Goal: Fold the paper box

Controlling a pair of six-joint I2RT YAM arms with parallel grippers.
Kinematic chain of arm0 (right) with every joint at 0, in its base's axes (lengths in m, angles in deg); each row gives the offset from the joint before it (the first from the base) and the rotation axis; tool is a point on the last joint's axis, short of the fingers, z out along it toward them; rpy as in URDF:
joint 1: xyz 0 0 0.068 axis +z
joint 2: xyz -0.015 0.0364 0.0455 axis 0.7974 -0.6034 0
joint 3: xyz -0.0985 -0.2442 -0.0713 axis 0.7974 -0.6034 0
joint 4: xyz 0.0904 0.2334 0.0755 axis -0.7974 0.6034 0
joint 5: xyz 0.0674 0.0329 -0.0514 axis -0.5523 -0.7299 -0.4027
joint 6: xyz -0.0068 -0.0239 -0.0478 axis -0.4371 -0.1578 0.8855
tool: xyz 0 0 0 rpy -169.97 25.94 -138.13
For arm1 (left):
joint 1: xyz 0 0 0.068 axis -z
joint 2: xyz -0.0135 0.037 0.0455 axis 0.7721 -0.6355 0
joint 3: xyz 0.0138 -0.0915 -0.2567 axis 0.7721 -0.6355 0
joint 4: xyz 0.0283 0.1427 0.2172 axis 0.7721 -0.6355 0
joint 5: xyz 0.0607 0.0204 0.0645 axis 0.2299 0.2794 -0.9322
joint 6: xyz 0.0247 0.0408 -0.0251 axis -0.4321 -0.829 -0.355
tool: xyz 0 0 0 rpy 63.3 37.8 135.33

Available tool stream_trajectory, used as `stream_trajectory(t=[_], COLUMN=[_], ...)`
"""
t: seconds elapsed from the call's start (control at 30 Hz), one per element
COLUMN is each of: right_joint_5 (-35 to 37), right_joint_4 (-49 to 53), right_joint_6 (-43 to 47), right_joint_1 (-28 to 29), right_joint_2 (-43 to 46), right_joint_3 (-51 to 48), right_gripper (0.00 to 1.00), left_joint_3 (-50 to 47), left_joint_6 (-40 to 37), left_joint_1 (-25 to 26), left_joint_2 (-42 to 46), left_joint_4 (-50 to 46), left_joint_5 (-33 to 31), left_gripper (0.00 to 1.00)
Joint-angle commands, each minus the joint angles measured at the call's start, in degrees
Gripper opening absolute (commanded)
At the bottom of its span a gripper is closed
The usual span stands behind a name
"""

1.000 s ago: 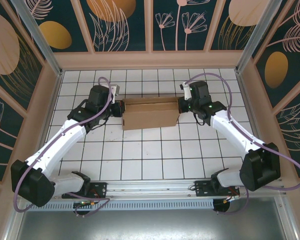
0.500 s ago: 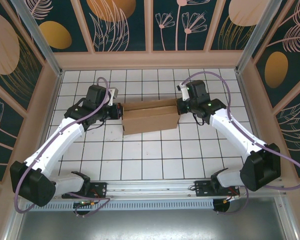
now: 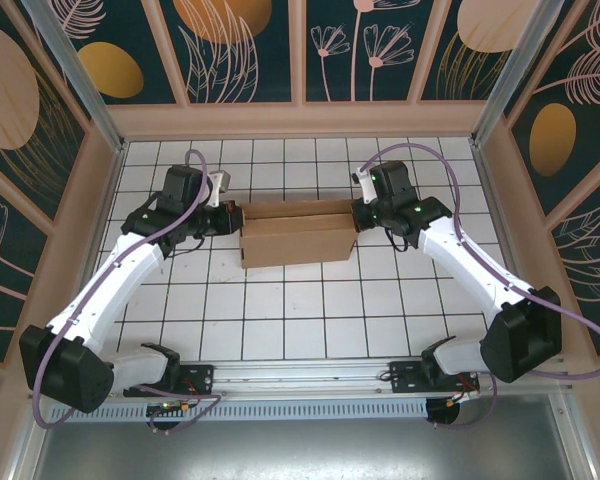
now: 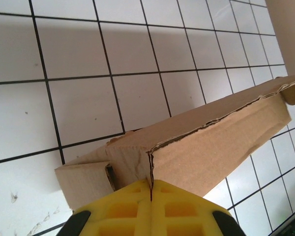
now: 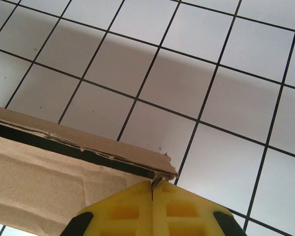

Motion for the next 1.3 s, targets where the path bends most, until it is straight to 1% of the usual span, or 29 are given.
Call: stream_trajectory(t=[0.0,0.13,0.33,0.57,0.67,0.83,1.13,1.27], right_joint_5=[-1.58,-1.66,-1.8,-1.88,-2.15,-2.0,-3.01,-1.58], right_joint_4=[-0.95,-1.65,-2.09,-2.44,-2.29,-2.58,-3.51,-3.96], right_joint_6=[1.23,1.32,1.1,0.55,0.35,0.1,-1.67,-2.07], right_joint_1=[1.17,1.17,1.17,1.17,1.17,1.17,1.26,1.6], right_joint_2=[-0.23,-0.75,-1.77,-2.0,-2.0,-1.26,-0.55,0.59], right_joint_3=[1.07,0.51,0.27,-0.26,-0.25,-0.84,-3.42,-5.05], right_gripper=[0.0,0.0,0.0,0.0,0.0,0.0,0.0,0.0], left_joint_3=[-1.4,-2.5,-5.73,-10.24,-10.28,-11.41,-14.44,-14.78], left_joint_6=[-1.58,-3.07,-2.63,0.58,1.51,0.85,0.84,0.84], left_joint_1=[0.28,0.28,0.28,0.28,0.28,0.28,0.28,0.32], left_joint_2=[0.68,1.48,2.17,2.42,2.8,3.79,4.86,5.6], left_joint_4=[1.58,0.95,2.03,6.16,7.0,6.56,7.08,7.07], left_joint_5=[2.0,-0.75,-0.55,1.89,1.24,-1.23,-0.9,-1.15], left_gripper=[0.0,0.0,0.0,0.0,0.0,0.0,0.0,0.0])
